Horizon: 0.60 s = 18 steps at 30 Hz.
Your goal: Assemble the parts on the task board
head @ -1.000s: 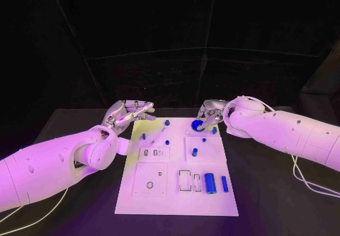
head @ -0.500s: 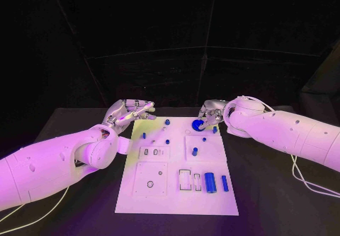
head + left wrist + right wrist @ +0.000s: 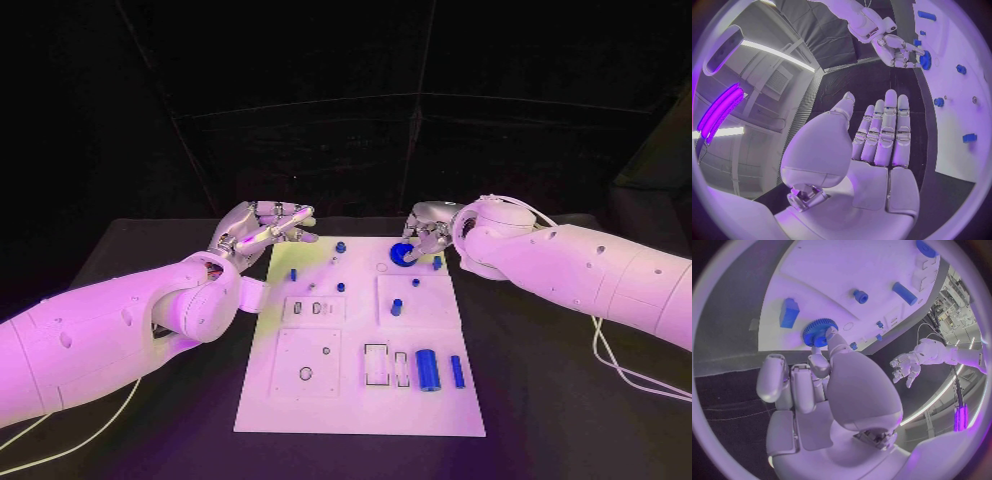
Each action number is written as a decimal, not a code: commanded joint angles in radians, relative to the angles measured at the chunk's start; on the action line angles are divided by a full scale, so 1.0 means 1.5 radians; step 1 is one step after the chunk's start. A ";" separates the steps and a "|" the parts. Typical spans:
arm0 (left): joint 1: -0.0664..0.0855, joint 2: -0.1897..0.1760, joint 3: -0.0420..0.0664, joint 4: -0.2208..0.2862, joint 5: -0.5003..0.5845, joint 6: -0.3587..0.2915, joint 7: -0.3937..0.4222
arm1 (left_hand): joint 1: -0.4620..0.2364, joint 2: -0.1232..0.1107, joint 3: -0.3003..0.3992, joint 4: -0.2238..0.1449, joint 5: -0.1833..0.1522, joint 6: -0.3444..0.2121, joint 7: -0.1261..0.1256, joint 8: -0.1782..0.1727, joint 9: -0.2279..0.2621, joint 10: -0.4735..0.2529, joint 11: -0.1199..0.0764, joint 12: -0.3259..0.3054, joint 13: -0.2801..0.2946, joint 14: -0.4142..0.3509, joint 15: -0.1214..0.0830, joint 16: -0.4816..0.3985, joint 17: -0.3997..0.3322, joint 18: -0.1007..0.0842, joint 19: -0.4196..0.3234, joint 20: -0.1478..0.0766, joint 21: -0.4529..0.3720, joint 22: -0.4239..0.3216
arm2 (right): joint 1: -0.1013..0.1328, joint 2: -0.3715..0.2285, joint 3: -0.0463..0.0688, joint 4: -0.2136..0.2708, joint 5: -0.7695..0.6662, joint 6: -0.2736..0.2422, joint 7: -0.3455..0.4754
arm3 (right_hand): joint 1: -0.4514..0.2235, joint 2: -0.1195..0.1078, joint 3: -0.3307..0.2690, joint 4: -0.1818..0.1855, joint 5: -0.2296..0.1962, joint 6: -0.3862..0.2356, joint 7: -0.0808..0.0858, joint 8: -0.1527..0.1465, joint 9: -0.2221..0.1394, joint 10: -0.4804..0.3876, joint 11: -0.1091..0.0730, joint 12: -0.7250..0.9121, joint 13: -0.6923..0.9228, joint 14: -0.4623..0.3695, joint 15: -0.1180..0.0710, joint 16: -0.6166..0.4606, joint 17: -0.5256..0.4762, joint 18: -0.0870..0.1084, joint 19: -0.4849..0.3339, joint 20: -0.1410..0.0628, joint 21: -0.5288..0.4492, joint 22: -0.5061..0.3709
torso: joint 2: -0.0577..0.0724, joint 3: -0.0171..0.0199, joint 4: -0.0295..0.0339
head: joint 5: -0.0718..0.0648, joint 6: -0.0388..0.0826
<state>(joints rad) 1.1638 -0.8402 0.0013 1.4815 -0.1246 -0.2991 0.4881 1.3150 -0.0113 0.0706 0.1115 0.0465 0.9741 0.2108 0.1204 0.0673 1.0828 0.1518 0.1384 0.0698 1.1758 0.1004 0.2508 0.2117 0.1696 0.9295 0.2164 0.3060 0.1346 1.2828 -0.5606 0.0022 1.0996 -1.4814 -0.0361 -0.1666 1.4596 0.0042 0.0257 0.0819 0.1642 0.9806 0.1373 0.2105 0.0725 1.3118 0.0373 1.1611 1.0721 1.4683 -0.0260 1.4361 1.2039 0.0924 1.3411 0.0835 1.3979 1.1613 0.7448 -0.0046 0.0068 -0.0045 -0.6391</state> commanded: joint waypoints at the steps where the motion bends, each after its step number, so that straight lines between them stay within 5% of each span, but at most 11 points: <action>1: 0.001 0.001 0.001 0.001 -0.003 0.009 -0.002 | 0.000 0.008 -0.001 -0.002 0.001 0.004 0.002 -0.004 0.000 0.003 0.001 -0.002 0.000 0.000 -0.001 -0.003 0.001 0.009 0.003 -0.001 -0.002 -0.001 | -0.003 0.000 -0.001 0.004 -0.038 -0.036 0.004 | -0.001 0.004 0.012 -0.001 0.024 0.019 -0.010 0.004 0.003 0.010 -0.002 0.008 0.010 0.028 -0.007 0.005 0.003 -0.006 0.005 -0.006 0.007 0.007 | 0.000 -0.0001 0.0000 | 0.001 0.000; 4: 0.001 0.000 0.001 0.001 -0.003 0.010 -0.002 | 0.000 0.008 -0.001 -0.002 0.001 0.004 0.002 -0.004 0.000 0.003 0.001 -0.002 0.000 0.000 -0.001 -0.003 0.001 0.009 0.003 -0.001 -0.002 -0.001 | -0.005 -0.004 -0.001 0.018 -0.047 -0.077 0.006 | -0.012 0.000 0.030 0.002 0.061 0.024 -0.011 0.000 0.000 0.016 -0.004 0.017 0.021 0.029 -0.009 0.007 0.009 -0.008 0.012 -0.008 0.012 0.019 | 0.000 -0.0002 -0.0002 | 0.001 0.000; 9: 0.001 0.000 0.000 0.001 -0.003 0.011 -0.002 | 0.000 0.009 0.000 -0.003 0.002 0.004 0.002 -0.004 0.000 0.004 0.001 -0.003 0.000 0.000 -0.001 -0.004 0.001 0.009 0.003 -0.001 -0.002 -0.001 | -0.007 -0.013 -0.001 0.047 -0.055 -0.121 0.008 | -0.028 0.000 0.045 0.009 0.050 0.025 -0.012 -0.005 -0.002 0.020 -0.004 0.022 0.028 0.030 -0.009 0.009 0.013 -0.009 0.016 -0.009 0.016 0.025 | 0.000 0.0002 0.0002 | 0.003 -0.002; 18: 0.001 -0.001 0.000 0.002 -0.003 0.013 -0.004 | 0.001 0.010 0.000 -0.004 0.002 0.004 0.002 -0.005 0.000 0.004 0.001 -0.004 0.000 0.000 -0.001 -0.004 0.002 0.009 0.003 -0.001 -0.003 -0.002 | -0.007 -0.012 -0.001 0.110 -0.092 -0.170 0.002 | -0.038 -0.014 0.077 0.007 0.071 0.021 -0.009 -0.015 -0.004 0.020 -0.002 0.023 0.033 0.031 -0.008 0.013 0.021 -0.011 0.021 -0.008 0.020 0.033 | 0.000 -0.0002 0.0006 | 0.006 -0.004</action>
<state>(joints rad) 1.1638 -0.8413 0.0011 1.4821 -0.1247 -0.2937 0.4855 1.3196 -0.0066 0.0706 0.1115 0.0465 0.9740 0.2108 0.1163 0.0673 1.0827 0.1518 0.1384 0.0698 1.1758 0.1004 0.2509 0.2137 0.1696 0.9295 0.2164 0.3060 0.1329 1.2699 -0.5835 -0.0002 1.2552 -1.5703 -0.2236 -0.1641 1.4084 -0.0143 0.1295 0.0886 0.2680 0.9873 0.1385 0.1932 0.0636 1.3383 0.0322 1.1914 1.1199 1.4666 -0.0347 1.4506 1.2340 0.0926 1.3674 0.0713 1.4241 1.2094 0.7442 -0.0046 0.0073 0.0030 -0.6443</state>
